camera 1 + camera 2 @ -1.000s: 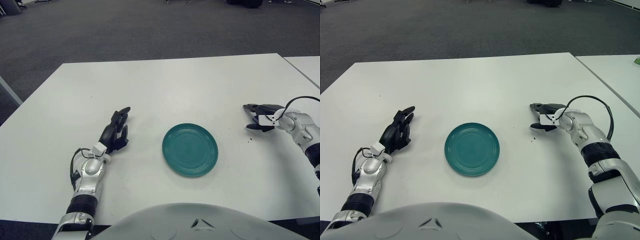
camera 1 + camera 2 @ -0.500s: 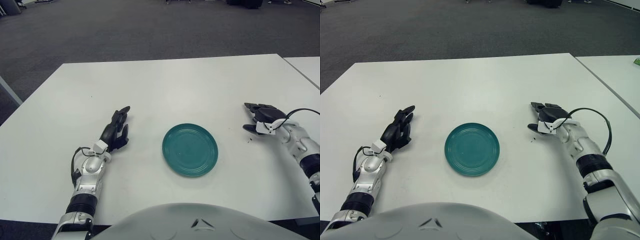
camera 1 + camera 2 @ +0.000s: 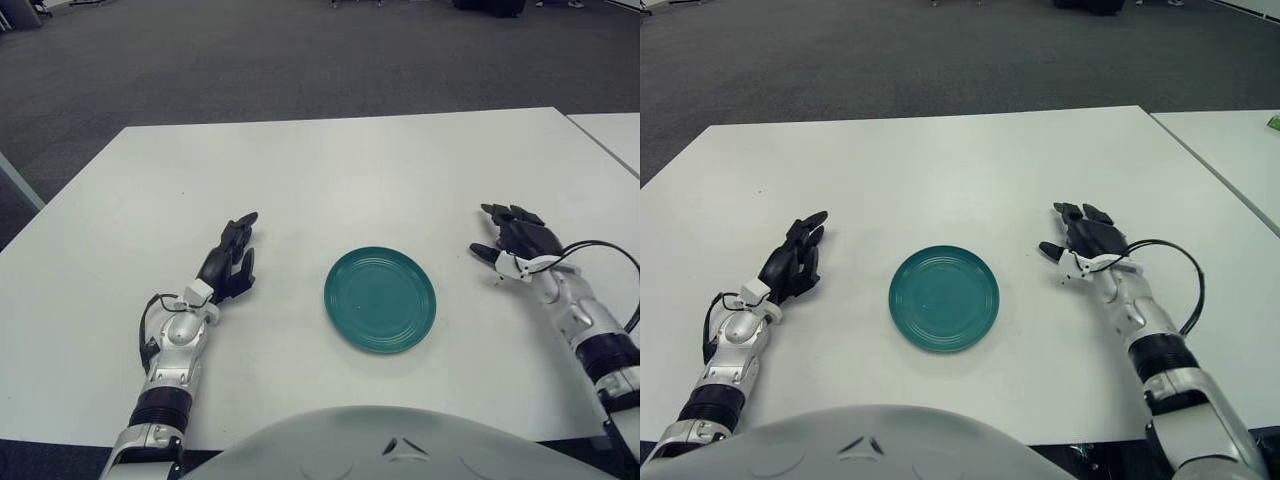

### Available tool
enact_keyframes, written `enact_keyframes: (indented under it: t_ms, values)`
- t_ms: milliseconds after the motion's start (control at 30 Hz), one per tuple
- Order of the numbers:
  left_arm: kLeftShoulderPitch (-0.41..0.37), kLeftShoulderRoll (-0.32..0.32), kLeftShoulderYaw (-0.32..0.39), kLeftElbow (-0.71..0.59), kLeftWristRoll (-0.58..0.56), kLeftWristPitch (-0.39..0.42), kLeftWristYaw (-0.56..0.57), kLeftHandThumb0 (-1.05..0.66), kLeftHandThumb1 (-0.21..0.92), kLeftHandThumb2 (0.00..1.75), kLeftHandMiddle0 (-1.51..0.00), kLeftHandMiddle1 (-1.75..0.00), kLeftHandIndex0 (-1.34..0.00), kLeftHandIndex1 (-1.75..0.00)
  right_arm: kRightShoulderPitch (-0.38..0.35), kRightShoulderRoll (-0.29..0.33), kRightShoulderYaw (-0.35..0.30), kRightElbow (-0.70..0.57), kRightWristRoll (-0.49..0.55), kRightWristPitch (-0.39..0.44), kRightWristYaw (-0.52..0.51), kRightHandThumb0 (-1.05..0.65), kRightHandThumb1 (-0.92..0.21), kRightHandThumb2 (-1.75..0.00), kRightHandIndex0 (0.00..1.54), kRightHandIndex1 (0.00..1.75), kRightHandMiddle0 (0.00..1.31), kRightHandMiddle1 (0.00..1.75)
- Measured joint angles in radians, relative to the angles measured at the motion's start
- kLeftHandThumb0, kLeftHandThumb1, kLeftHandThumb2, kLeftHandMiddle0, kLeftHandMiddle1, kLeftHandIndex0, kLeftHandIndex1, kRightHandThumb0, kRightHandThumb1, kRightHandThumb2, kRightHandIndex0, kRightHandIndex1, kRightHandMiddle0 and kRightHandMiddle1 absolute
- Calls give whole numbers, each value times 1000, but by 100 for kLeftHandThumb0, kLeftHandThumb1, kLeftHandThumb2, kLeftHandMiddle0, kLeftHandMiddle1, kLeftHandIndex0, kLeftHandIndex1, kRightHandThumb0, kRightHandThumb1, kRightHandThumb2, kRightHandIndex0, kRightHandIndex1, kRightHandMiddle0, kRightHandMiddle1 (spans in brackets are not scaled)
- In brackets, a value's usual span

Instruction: Put the gum into the plate.

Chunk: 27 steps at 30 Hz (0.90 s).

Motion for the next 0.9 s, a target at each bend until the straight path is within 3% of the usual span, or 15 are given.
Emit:
enact_keyframes:
  t_ms: [400, 900]
  values:
    - [0, 4, 4, 1, -4, 1, -2, -97, 92, 89, -17, 0, 0, -51, 113, 86, -28, -205, -6, 66, -27, -105, -92, -67, 31, 6, 0, 54]
    - [0, 3, 3, 1, -3, 1, -1, -97, 92, 89, -17, 0, 0, -51, 157, 149, -15, -316, -51, 132, -20, -105, -92, -76, 31, 5, 0, 48]
